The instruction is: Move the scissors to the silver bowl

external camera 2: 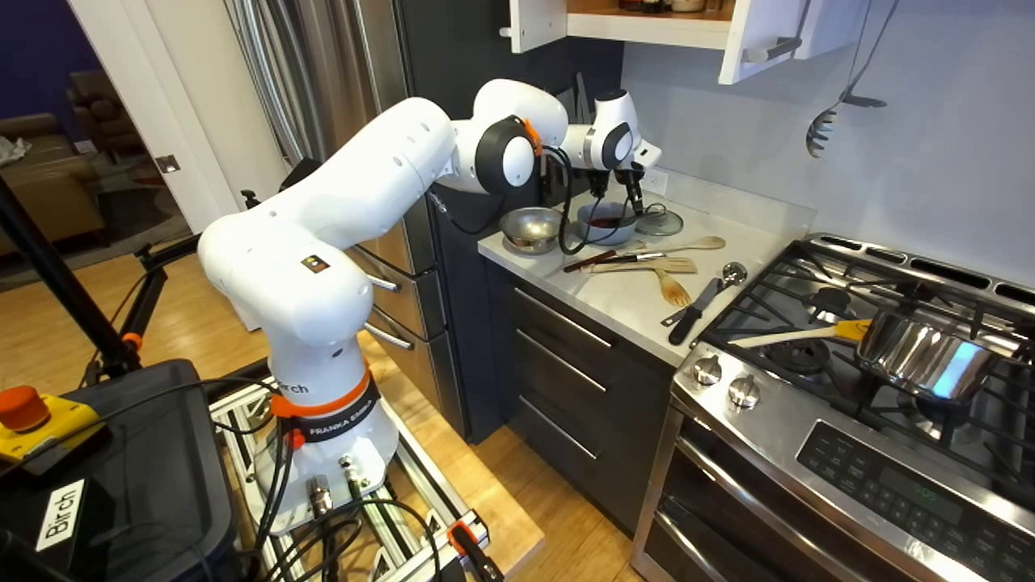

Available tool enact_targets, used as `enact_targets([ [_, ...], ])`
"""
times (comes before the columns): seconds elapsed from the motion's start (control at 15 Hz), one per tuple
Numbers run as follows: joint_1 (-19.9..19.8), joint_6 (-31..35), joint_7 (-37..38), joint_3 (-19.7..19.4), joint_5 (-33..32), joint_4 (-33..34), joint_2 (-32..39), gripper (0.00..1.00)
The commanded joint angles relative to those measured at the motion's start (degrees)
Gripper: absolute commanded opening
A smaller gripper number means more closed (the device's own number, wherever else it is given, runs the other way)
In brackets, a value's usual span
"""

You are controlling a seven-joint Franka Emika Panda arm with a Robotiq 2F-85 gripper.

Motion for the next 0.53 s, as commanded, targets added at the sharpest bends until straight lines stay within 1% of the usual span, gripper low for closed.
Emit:
enact_targets([
  [0.0, 0.8, -0.3, 3.6, -2.6, -2.2, -0.2, 0.2, 0.56],
  [0.13, 1.2, -0.2, 8.0, -4.7, -3.2, -0.1, 0.7, 0.69],
  [0.2, 1.3, 0.7, 10.6, -5.7, -3.8, 0.3, 1.4, 0.78],
  [0.27, 0.4, -1.3, 9.8, -4.3, -3.2, 1.0, 1.8, 0.85],
  [0.33, 0.2, -0.4, 7.5, -3.2, -3.3, 0.2, 0.5, 0.68],
  [0.4, 0.0, -0.5, 8.0, -3.3, -3.3, 0.2, 0.7, 0.75],
  [0.47, 0.0, -0.5, 8.2, -3.3, -3.3, 0.2, 0.9, 1.0],
])
